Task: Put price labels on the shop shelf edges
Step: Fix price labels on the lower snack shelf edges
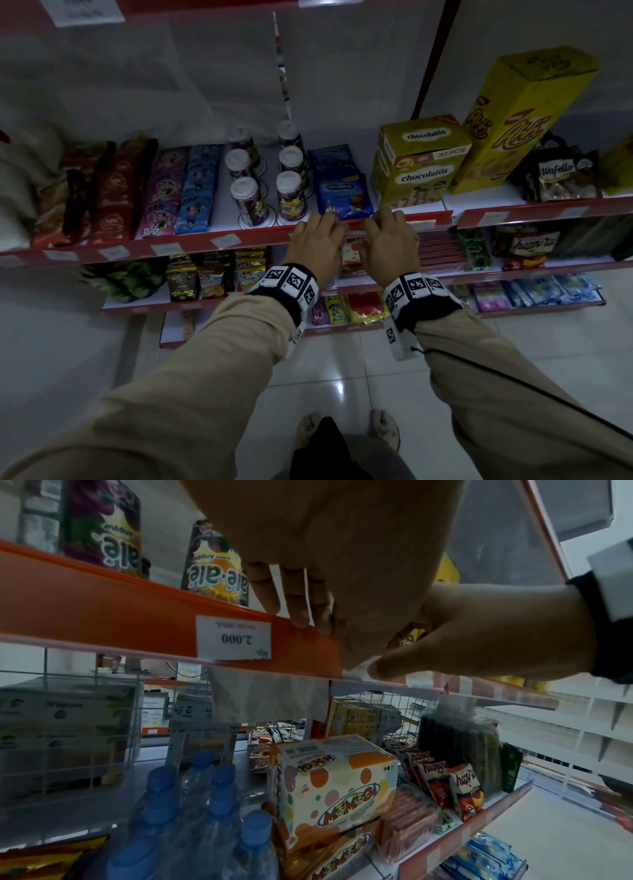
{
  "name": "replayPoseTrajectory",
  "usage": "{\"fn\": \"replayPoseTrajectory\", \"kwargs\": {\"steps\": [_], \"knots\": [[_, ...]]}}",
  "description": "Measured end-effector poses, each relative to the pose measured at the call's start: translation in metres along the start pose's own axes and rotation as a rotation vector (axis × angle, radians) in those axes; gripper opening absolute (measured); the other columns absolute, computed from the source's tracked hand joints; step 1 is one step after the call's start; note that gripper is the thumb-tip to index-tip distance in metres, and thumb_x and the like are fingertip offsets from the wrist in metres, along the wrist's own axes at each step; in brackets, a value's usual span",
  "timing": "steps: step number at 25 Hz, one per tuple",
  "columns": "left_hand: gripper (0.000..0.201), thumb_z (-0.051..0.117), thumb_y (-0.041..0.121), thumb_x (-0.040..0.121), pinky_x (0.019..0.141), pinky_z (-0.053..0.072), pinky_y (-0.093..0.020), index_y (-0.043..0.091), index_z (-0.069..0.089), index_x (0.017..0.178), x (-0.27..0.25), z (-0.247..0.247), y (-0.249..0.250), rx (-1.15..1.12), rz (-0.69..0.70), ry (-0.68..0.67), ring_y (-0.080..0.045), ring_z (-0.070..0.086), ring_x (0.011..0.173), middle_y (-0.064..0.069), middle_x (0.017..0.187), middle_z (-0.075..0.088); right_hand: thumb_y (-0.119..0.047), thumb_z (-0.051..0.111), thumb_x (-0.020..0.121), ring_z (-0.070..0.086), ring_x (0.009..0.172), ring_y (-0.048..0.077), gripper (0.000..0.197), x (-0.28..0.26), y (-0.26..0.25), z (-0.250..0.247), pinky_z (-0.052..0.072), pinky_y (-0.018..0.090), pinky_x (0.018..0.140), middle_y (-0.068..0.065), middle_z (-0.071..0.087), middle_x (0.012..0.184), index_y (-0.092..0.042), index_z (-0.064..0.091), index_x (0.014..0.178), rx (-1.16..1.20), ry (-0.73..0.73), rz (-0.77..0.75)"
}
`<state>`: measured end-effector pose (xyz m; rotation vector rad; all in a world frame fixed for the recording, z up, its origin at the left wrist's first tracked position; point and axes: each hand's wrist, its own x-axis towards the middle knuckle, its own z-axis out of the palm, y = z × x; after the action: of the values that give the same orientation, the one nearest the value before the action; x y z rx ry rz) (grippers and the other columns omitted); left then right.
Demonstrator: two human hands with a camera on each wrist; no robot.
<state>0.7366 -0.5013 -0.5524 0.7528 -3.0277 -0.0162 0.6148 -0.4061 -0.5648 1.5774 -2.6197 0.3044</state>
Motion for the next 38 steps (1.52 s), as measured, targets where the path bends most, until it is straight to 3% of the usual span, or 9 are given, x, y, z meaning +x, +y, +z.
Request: {"fn": "replayPoseTrajectory", "kwargs": {"steps": [5,9,12,17,21,26,29,33,38], "knots": [[0.045,0.05,0.024,0.087,0.096,0.033,-0.041,0.018,0.045,0.131,0.002,-0.001,-0.005,0.025,0.017,0.008,-0.029,0.04,0.117,-0.008,0.136,0.04,-0.011,0.059,0.083,0.047,0.101,0.033,0.016,0.005,0.006,-0.002,0.04,0.039,0.083,0.012,0.062,0.104,-0.009,0.062,0.098,0.3,0.081,0.052],[0.038,0.045,0.025,0.094,0.096,0.035,-0.039,0.017,0.047,0.131,0.005,-0.001,-0.007,-0.13,-0.023,0.068,-0.026,0.042,0.117,-0.006,0.13,0.048,0.0,0.056,0.086,0.057,0.087,0.019,0.02,0.01,0.007,-0.005,0.043,0.02,0.075,0.008,0.065,0.095,-0.008,0.065,0.102,0.709,0.269,0.174],[0.038,0.041,0.024,0.098,0.093,0.034,-0.036,0.015,0.044,0.135,0.008,-0.001,-0.008,-0.306,-0.069,0.108,-0.026,0.044,0.115,-0.007,0.124,0.055,-0.001,0.059,0.088,0.058,0.08,0.008,0.021,0.013,0.001,-0.007,0.042,0.003,0.068,0.0,0.065,0.093,-0.008,0.066,0.106,0.902,0.271,0.268],[0.035,0.043,0.032,0.098,0.089,0.039,-0.039,0.013,0.051,0.127,0.011,-0.003,-0.005,-0.442,-0.136,0.155,-0.028,0.048,0.109,-0.01,0.113,0.06,-0.001,0.065,0.086,0.064,0.076,0.005,0.014,0.012,-0.004,-0.008,0.052,0.017,0.07,0.004,0.067,0.087,-0.01,0.061,0.096,1.163,0.156,0.332],[0.023,0.047,0.026,0.096,0.08,0.035,-0.036,0.009,0.055,0.108,0.014,-0.002,-0.002,-0.383,-0.162,0.171,-0.029,0.047,0.102,-0.011,0.107,0.059,-0.001,0.062,0.087,0.067,0.082,0.019,0.02,0.008,-0.005,-0.011,0.056,0.03,0.076,0.006,0.066,0.097,-0.007,0.061,0.106,1.106,0.084,0.204],[0.019,0.048,0.022,0.093,0.077,0.033,-0.034,0.009,0.055,0.105,0.013,-0.003,0.0,-0.294,-0.148,0.15,-0.028,0.047,0.1,-0.009,0.105,0.057,-0.009,0.059,0.089,0.061,0.086,0.026,0.014,0.014,0.007,-0.019,0.052,0.042,0.075,0.01,0.068,0.094,-0.011,0.066,0.101,0.62,0.105,-0.031],[0.019,0.052,0.022,0.09,0.078,0.034,-0.032,0.013,0.054,0.107,0.01,-0.005,0.0,-0.35,-0.159,0.165,-0.024,0.048,0.099,-0.005,0.103,0.058,-0.009,0.062,0.087,0.062,0.085,0.025,0.009,0.019,0.013,-0.02,0.052,0.044,0.073,0.01,0.068,0.09,-0.013,0.066,0.094,0.669,0.148,0.055],[0.027,0.053,0.025,0.092,0.083,0.038,-0.034,0.015,0.053,0.117,0.009,-0.005,-0.001,-0.399,-0.166,0.165,-0.023,0.049,0.103,-0.004,0.107,0.06,-0.012,0.064,0.086,0.057,0.093,0.029,0.011,0.02,0.019,-0.015,0.051,0.046,0.081,0.015,0.057,0.102,-0.019,0.066,0.094,0.672,0.113,0.172],[0.037,0.051,0.028,0.093,0.089,0.038,-0.036,0.016,0.051,0.128,0.012,-0.002,-0.003,-0.316,-0.119,0.12,-0.026,0.046,0.111,-0.006,0.118,0.055,-0.009,0.066,0.082,0.045,0.108,0.032,0.011,0.019,0.015,-0.011,0.04,0.044,0.093,0.006,0.063,0.098,-0.014,0.069,0.091,0.56,0.094,0.061]]}}
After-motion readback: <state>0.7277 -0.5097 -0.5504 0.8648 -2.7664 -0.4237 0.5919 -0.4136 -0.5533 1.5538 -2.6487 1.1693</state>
